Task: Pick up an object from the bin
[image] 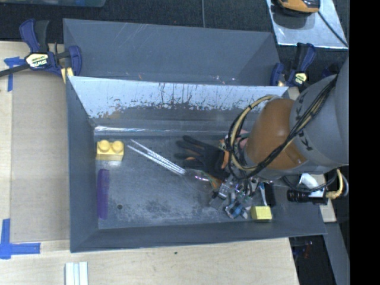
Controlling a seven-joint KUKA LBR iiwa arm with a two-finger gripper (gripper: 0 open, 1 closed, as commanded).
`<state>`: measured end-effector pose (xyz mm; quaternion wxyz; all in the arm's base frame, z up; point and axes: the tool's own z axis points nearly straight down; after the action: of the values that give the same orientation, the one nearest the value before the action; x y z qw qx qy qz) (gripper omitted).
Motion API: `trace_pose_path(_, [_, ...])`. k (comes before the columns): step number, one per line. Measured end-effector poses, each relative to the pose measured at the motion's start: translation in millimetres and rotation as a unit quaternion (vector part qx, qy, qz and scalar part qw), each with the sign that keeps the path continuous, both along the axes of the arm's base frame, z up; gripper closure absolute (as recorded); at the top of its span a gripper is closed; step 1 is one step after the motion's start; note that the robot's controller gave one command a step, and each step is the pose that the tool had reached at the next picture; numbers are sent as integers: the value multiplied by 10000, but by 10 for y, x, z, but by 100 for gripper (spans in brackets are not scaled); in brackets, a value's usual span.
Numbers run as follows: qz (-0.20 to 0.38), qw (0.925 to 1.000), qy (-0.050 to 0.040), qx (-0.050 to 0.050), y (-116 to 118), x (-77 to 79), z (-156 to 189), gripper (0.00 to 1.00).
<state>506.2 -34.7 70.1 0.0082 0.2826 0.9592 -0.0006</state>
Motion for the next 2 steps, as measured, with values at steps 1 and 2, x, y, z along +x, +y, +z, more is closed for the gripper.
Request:
trace_pose_path(1, [-197,9998,-20,11,-41,-20,20,100])
trace_pose_path(2, [-196,9998,-19,11,-41,-20,20,100])
